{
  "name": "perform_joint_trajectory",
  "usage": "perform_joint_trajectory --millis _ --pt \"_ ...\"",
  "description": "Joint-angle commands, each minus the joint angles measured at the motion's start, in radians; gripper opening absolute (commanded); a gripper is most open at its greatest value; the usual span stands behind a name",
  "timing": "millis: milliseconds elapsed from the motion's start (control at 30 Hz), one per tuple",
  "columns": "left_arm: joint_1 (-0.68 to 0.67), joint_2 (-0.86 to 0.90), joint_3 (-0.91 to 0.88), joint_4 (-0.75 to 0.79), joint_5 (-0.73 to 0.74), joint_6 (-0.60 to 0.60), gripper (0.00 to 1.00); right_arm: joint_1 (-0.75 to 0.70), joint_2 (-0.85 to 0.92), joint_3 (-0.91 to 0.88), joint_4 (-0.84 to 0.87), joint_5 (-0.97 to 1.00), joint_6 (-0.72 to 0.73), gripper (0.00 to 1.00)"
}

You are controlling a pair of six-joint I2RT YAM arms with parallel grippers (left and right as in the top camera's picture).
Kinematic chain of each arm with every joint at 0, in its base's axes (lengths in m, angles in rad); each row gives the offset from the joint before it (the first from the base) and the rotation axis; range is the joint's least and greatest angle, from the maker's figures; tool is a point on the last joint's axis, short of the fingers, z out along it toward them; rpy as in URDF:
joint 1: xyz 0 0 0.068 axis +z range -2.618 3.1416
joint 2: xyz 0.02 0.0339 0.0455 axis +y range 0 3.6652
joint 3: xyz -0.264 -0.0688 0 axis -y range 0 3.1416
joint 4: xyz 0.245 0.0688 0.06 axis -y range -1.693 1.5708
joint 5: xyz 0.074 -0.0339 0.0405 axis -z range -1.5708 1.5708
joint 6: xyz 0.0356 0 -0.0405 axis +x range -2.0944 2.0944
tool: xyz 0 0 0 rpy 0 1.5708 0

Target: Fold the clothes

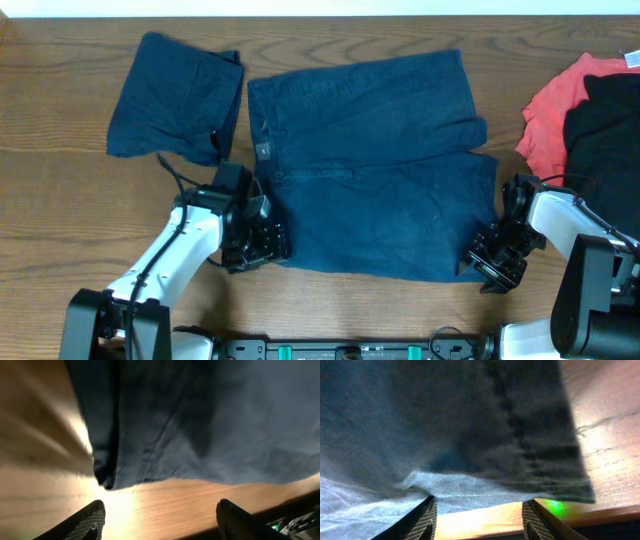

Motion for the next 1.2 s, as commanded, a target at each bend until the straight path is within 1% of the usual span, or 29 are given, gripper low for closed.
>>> perform_joint_trajectory --millis 0,33,100,267,333,367,400,433,500,567,600,633,700,767,900,1000,1067,1167 --pt "0.002 0.003 -0.051 0.013 0.030 -0.052 0.72 -0.002 0.004 -0.018 0.040 -0.008 0.009 0.52" --pt "0.002 0.003 -0.065 0.035 0.026 -0.052 0.72 -0.002 0.004 -0.018 0.040 -0.008 0.002 0.52" --pt "0.002 0.003 -0.089 0.083 -0.021 -0.065 0.68 -0.002 0.004 -0.018 0.039 -0.008 -0.009 0.51" --pt "0.002 0.003 -0.105 0.141 -0.150 -0.157 0.66 -0.002 0.003 -0.018 0.032 -0.008 -0.013 0.51" --pt "0.003 0.003 -0.105 0.179 -0.159 -0.179 0.63 -0.002 0.003 -0.018 0.032 -0.008 -0.013 0.51" --pt "0.003 0.003 -0.105 0.196 -0.159 -0.191 0.60 -0.002 0.003 -0.018 0.032 -0.008 -0.014 0.51" --pt "0.003 0.003 -0.105 0.206 -0.158 -0.206 0.53 -0.002 0.003 -0.018 0.032 -0.008 -0.017 0.51" --pt "0.002 0.003 -0.105 0.208 -0.158 -0.229 0.41 -0.002 0.003 -0.018 0.032 -0.008 -0.017 0.51" --pt "0.002 0.003 -0.105 0.200 -0.158 -0.242 0.25 -0.002 0.003 -0.018 0.031 -0.008 -0.019 0.50" --pt "0.002 0.003 -0.105 0.196 -0.158 -0.242 0.11 -0.002 0.003 -0.018 0.027 -0.008 -0.021 0.49" --pt "0.002 0.003 -0.105 0.194 -0.157 -0.242 0.08 -0.002 0.003 -0.018 0.024 -0.008 -0.027 0.49" --pt "0.003 0.003 -0.105 0.192 -0.153 -0.242 0.06 -0.002 0.003 -0.016 0.024 -0.008 -0.028 0.47" --pt "0.003 0.003 -0.105 0.182 -0.142 -0.242 0.06 -0.003 -0.005 -0.008 0.024 -0.021 -0.056 0.45" --pt "0.003 0.003 -0.104 0.173 -0.143 -0.242 0.06 -0.003 -0.031 0.004 0.006 -0.027 -0.075 0.45" --pt "0.003 0.002 -0.097 0.174 -0.143 -0.242 0.06 -0.003 -0.123 0.023 -0.066 -0.023 -0.086 0.48" --pt "0.003 0.003 -0.095 0.179 -0.143 -0.242 0.06 -0.003 -0.188 0.021 -0.114 -0.007 -0.028 0.53" --pt "0.003 0.003 -0.095 0.182 -0.143 -0.242 0.06 -0.003 -0.209 0.019 -0.126 0.022 0.028 0.54" --pt "0.003 0.003 -0.095 0.182 -0.143 -0.242 0.06 -0.003 -0.216 0.015 -0.124 0.074 0.071 0.54"
